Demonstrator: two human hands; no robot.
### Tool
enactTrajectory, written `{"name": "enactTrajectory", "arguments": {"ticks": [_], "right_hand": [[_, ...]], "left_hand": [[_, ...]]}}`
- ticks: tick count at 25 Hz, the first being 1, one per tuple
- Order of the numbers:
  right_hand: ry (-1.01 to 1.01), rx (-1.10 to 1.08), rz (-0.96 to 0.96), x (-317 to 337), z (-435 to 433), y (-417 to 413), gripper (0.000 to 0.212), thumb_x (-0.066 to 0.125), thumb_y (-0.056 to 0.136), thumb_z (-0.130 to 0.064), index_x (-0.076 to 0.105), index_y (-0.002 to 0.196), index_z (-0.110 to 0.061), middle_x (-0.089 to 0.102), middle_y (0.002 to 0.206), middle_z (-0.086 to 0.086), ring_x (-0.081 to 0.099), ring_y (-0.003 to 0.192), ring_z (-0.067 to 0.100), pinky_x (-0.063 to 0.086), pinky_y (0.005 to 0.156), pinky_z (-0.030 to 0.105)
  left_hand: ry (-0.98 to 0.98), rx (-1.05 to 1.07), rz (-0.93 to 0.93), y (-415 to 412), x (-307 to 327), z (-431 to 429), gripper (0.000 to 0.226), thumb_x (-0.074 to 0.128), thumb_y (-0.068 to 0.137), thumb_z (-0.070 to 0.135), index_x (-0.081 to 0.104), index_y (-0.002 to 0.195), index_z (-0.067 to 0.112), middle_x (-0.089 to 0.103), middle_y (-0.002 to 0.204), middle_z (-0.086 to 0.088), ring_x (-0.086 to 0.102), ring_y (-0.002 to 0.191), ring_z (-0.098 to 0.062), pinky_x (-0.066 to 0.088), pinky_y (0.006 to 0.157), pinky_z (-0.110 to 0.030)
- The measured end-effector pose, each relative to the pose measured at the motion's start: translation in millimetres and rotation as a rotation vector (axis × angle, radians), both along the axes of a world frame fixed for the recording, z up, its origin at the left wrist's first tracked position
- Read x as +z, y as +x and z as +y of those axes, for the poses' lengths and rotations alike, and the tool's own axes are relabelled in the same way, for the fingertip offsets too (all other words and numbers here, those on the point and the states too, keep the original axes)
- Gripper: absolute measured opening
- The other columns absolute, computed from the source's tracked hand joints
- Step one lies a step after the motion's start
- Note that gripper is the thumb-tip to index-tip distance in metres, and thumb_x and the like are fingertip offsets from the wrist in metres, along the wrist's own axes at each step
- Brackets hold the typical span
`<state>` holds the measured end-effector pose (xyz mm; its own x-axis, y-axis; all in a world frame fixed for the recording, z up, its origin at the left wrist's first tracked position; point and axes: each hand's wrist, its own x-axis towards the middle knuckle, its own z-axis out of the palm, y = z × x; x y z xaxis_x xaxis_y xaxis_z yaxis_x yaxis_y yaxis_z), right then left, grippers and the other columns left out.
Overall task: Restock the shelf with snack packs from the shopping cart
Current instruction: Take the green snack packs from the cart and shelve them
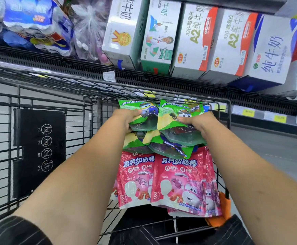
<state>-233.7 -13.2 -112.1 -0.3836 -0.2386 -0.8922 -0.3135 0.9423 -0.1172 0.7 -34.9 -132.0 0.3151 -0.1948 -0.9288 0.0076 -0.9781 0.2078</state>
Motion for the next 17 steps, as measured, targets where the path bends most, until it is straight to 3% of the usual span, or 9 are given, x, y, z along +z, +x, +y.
{"name": "enactTrajectory", "arguments": {"ticks": [2,3,6,8,10,12,14,17], "right_hand": [[-0.049,-0.16,-0.115,7,7,0,0.086,0.091,0.063,-0.034,0.046,0.122,0.008,0.064,0.11,0.018,0.064,0.089,0.032,0.052,0.07,0.039],[-0.074,-0.198,-0.158,11,9,-1,0.069,0.09,0.067,-0.03,0.049,0.11,0.005,0.064,0.096,0.015,0.063,0.078,0.028,0.051,0.063,0.036],[-0.173,-0.237,-0.283,15,23,-8,0.05,0.089,0.068,-0.017,0.053,0.096,0.002,0.069,0.091,0.017,0.066,0.073,0.026,0.055,0.069,0.036],[-0.263,-0.25,-0.385,20,40,-12,0.048,0.087,0.067,-0.007,0.059,0.104,0.0,0.072,0.104,0.019,0.072,0.081,0.026,0.059,0.075,0.035],[-0.374,-0.186,-0.399,26,61,-16,0.049,0.087,0.064,-0.004,0.061,0.104,-0.013,0.073,0.104,0.007,0.072,0.09,0.022,0.058,0.079,0.035],[-0.427,-0.149,-0.429,33,81,-21,0.051,0.088,0.063,-0.003,0.061,0.104,-0.02,0.073,0.106,0.001,0.073,0.092,0.02,0.058,0.079,0.036],[-0.434,-0.147,-0.474,39,98,-27,0.057,0.086,0.064,-0.001,0.061,0.111,-0.019,0.073,0.109,0.002,0.073,0.091,0.02,0.059,0.075,0.033],[-0.384,-0.153,-0.523,41,113,-30,0.068,0.086,0.059,-0.004,0.057,0.119,-0.016,0.075,0.106,0.006,0.074,0.089,0.023,0.06,0.071,0.033]], "left_hand": [[0.033,0.006,0.088,3,2,2,0.02,0.075,0.087,0.015,0.063,0.098,0.005,0.071,0.076,-0.008,0.068,0.06,-0.021,0.06,0.059,-0.035],[0.03,0.01,0.119,6,3,4,0.02,0.074,0.088,0.012,0.061,0.101,0.005,0.071,0.079,-0.008,0.069,0.064,-0.021,0.06,0.062,-0.036],[-0.06,0.083,0.179,17,6,18,0.059,0.077,0.082,0.005,0.048,0.132,0.017,0.072,0.108,-0.009,0.073,0.085,-0.026,0.061,0.067,-0.045],[-0.099,0.069,0.196,23,17,37,0.044,0.073,0.085,0.003,0.053,0.12,0.019,0.072,0.102,-0.006,0.071,0.08,-0.023,0.061,0.064,-0.042],[-0.11,0.04,0.215,32,28,60,0.031,0.071,0.085,-0.001,0.057,0.105,0.019,0.072,0.098,-0.006,0.07,0.079,-0.022,0.059,0.074,-0.041],[-0.123,0.021,0.252,42,39,80,0.035,0.07,0.082,-0.007,0.057,0.108,0.013,0.072,0.1,-0.011,0.069,0.083,-0.024,0.058,0.08,-0.04],[-0.097,-0.029,0.295,52,49,95,0.039,0.069,0.078,-0.012,0.056,0.108,0.01,0.072,0.095,-0.011,0.068,0.081,-0.024,0.059,0.074,-0.034],[0.004,-0.153,0.348,60,57,108,0.045,0.068,0.074,-0.017,0.057,0.111,0.005,0.073,0.093,-0.013,0.069,0.082,-0.026,0.057,0.08,-0.038]]}}
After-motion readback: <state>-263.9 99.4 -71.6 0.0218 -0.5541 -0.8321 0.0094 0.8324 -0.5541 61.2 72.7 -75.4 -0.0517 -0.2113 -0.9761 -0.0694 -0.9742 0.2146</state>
